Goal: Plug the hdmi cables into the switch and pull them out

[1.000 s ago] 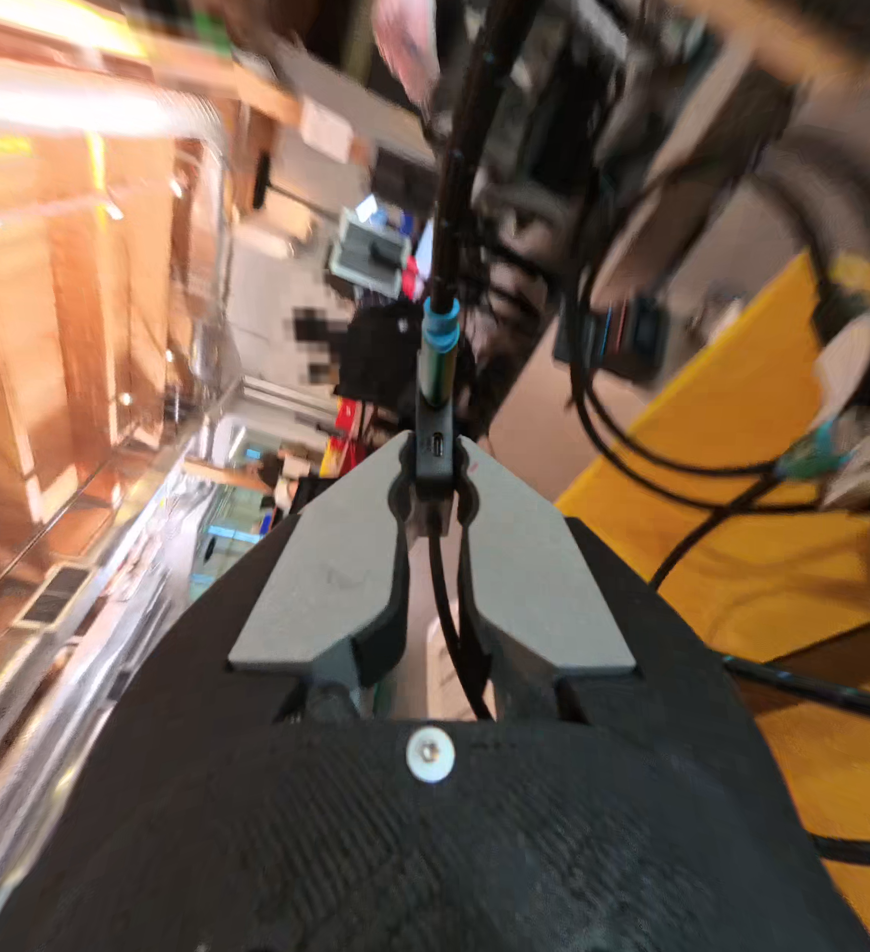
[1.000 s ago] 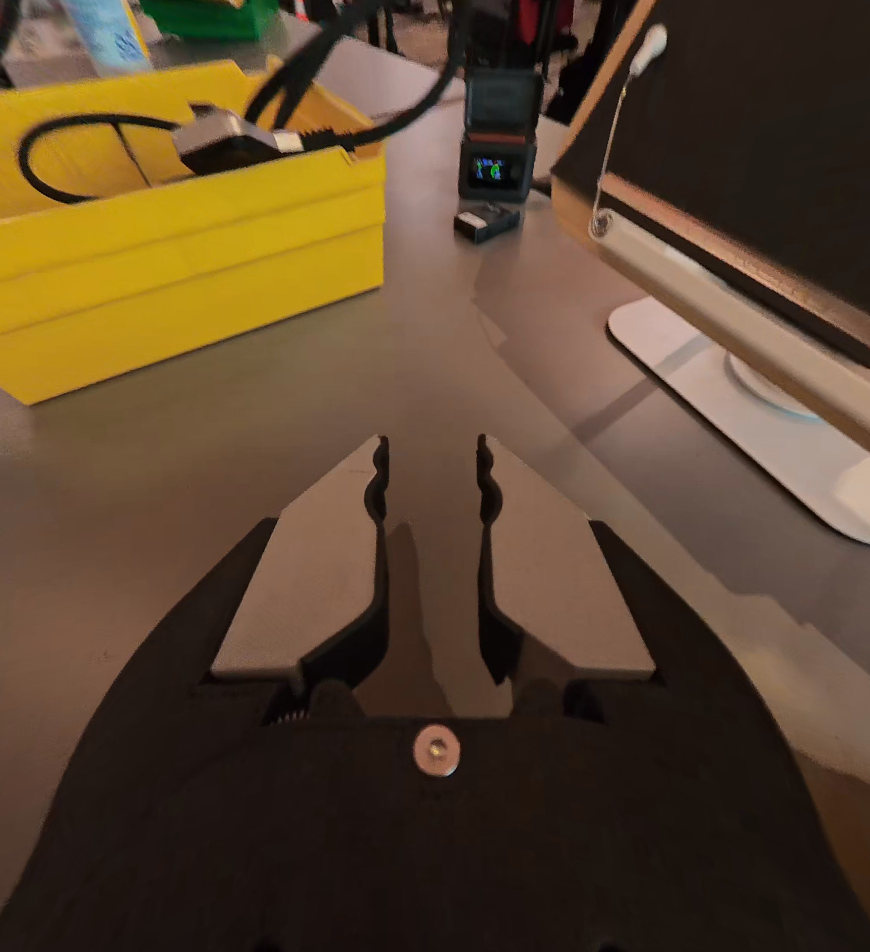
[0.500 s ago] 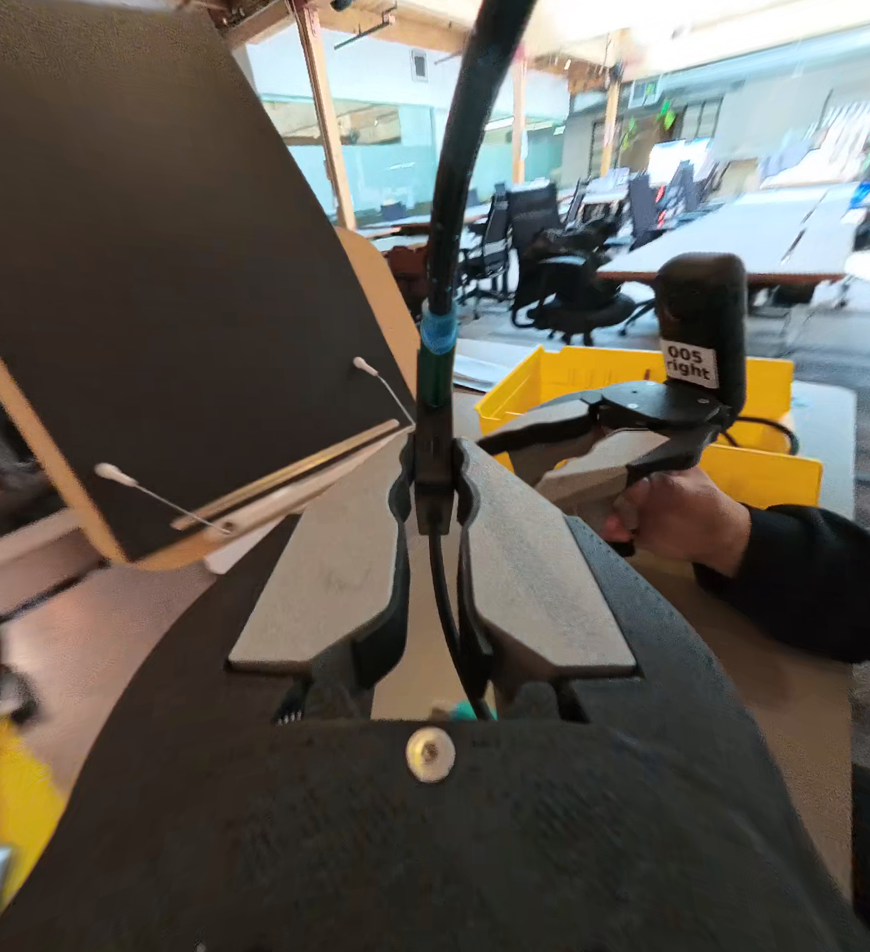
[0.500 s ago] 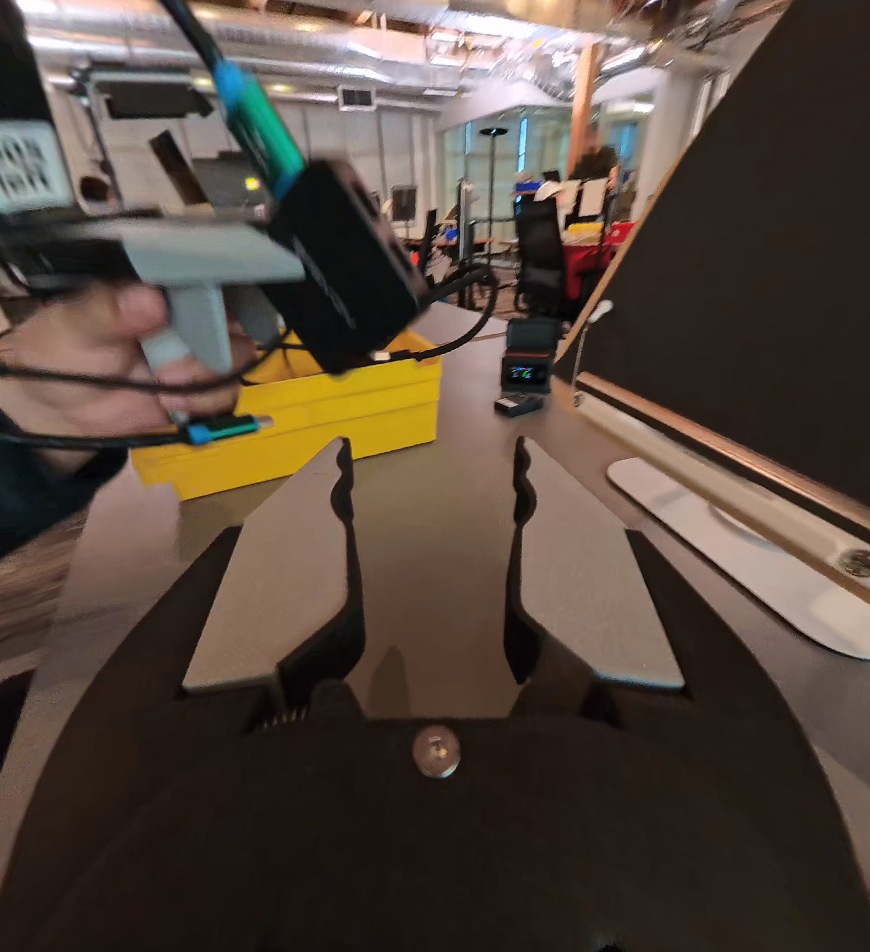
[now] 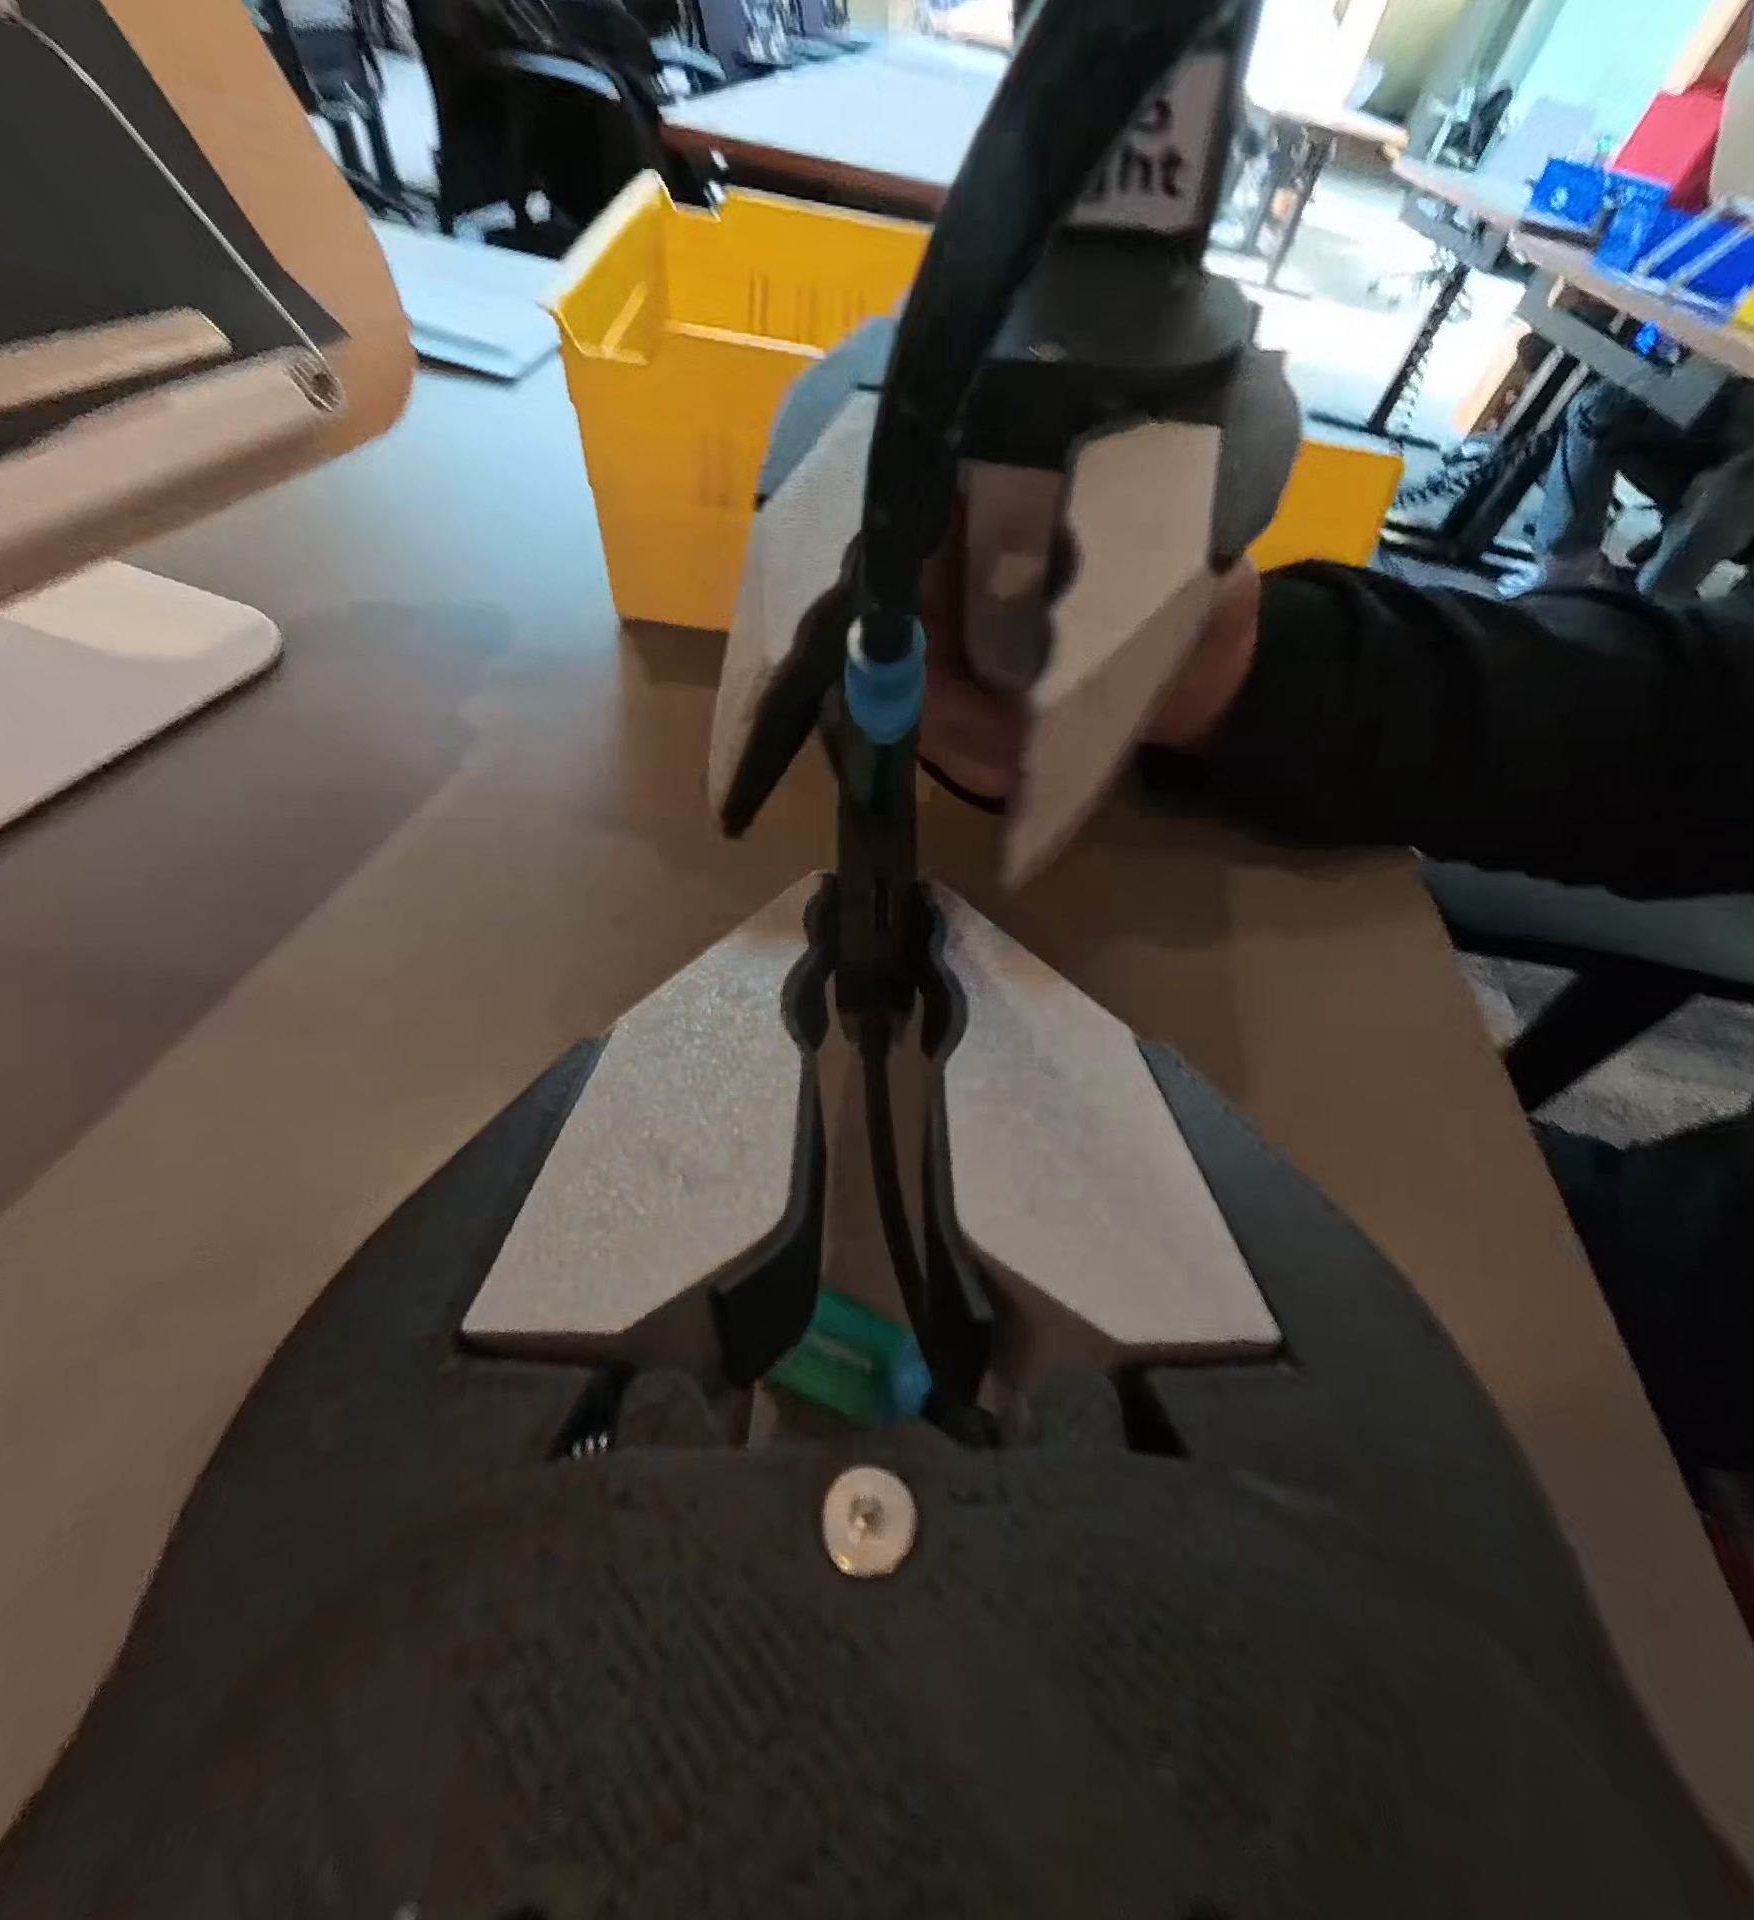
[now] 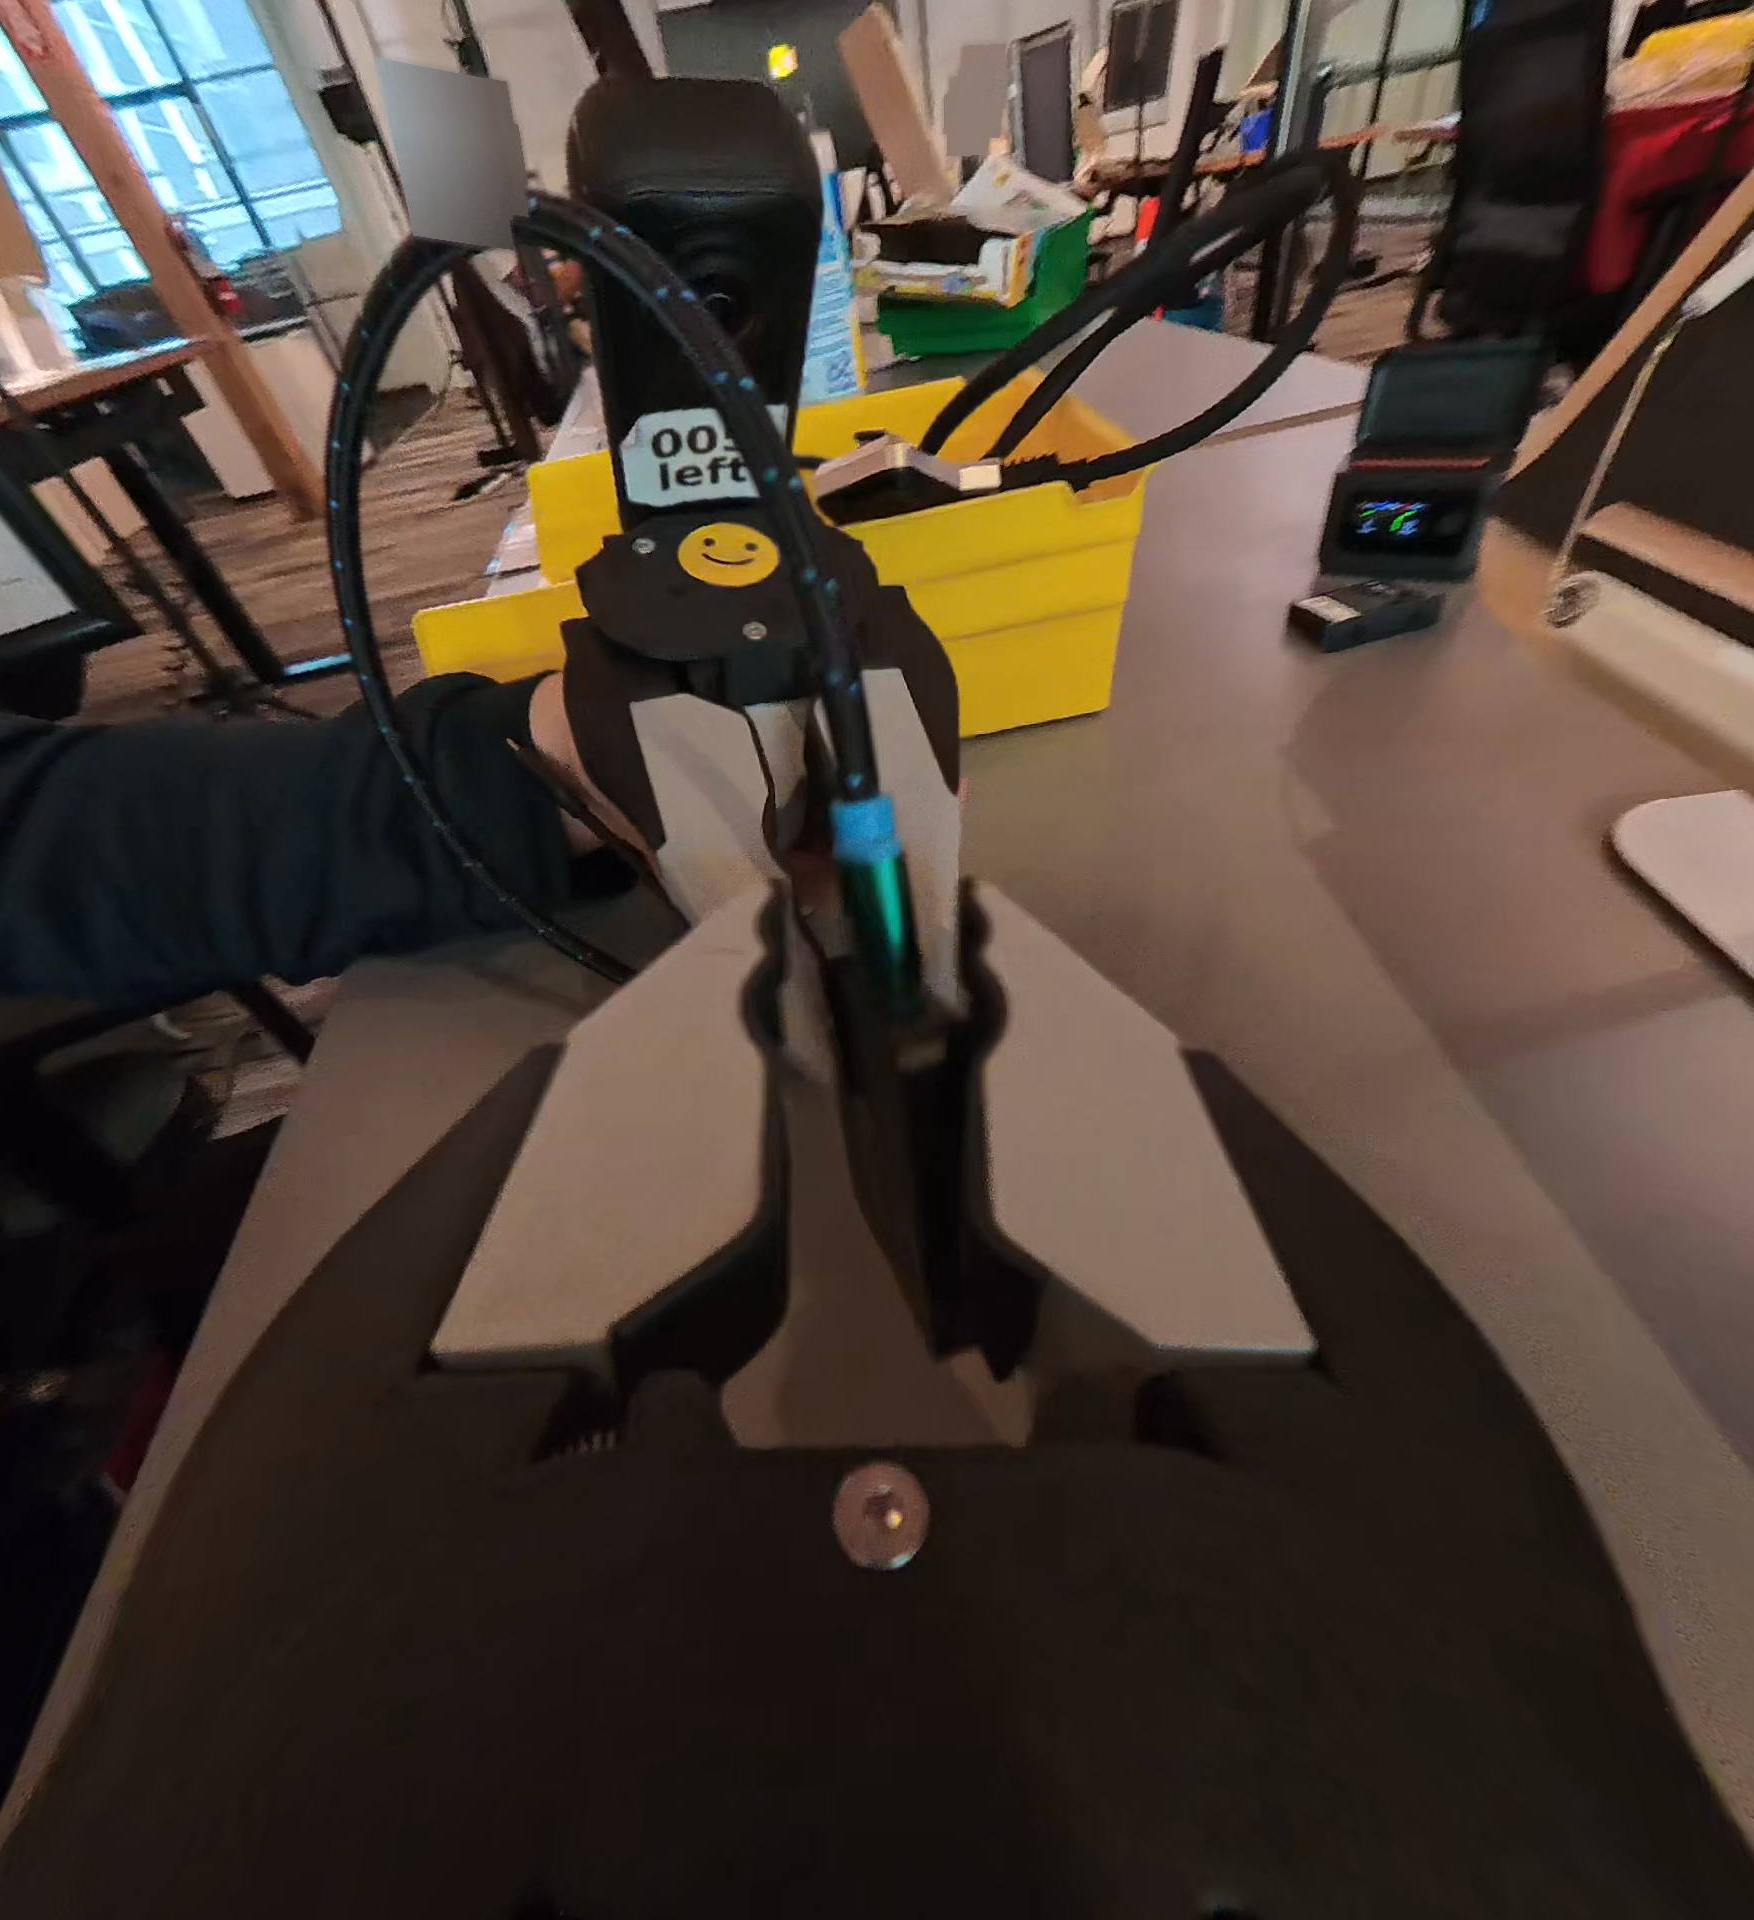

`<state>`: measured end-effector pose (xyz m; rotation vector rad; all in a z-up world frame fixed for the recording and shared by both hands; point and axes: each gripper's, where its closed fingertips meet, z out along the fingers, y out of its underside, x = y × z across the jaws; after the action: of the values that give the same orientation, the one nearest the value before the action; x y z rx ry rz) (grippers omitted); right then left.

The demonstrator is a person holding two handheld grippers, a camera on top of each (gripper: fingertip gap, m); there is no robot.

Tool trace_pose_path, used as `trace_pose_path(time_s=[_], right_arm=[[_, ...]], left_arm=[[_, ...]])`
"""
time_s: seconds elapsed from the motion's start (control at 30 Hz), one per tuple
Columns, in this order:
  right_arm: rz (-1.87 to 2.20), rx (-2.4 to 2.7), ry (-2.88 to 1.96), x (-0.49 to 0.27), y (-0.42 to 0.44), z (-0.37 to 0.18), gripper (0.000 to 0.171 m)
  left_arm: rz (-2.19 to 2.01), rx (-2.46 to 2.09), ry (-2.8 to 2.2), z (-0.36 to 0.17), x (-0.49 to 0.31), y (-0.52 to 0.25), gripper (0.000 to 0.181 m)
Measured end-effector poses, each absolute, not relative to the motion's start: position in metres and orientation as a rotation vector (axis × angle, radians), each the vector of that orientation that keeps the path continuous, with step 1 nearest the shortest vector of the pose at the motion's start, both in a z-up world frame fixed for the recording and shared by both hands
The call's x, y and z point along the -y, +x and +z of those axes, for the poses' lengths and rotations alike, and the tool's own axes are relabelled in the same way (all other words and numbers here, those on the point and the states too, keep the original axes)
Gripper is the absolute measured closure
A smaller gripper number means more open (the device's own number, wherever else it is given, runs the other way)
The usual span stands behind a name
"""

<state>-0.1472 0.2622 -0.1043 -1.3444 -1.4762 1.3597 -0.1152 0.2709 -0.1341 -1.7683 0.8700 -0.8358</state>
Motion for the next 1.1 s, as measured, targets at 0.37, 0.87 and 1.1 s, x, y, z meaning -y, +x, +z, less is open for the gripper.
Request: trace_pose_path(time_s=[0.37, 0.87, 1.1], right_arm=[[1.483, 1.345, -1.37, -0.271, -0.149, -0.094, 0.162], [1.521, 1.5, -1.408, -0.281, -0.144, -0.115, 0.156], [1.522, 1.708, -1.343, -0.262, -0.153, -0.114, 0.16]], left_arm=[[-0.96, -0.719, -1.761, -0.128, -0.275, -0.106, 0.166], [-0.885, -0.743, -1.839, -0.141, -0.28, -0.119, 0.17], [-0.971, -0.837, -1.867, -0.142, -0.262, -0.13, 0.17]])
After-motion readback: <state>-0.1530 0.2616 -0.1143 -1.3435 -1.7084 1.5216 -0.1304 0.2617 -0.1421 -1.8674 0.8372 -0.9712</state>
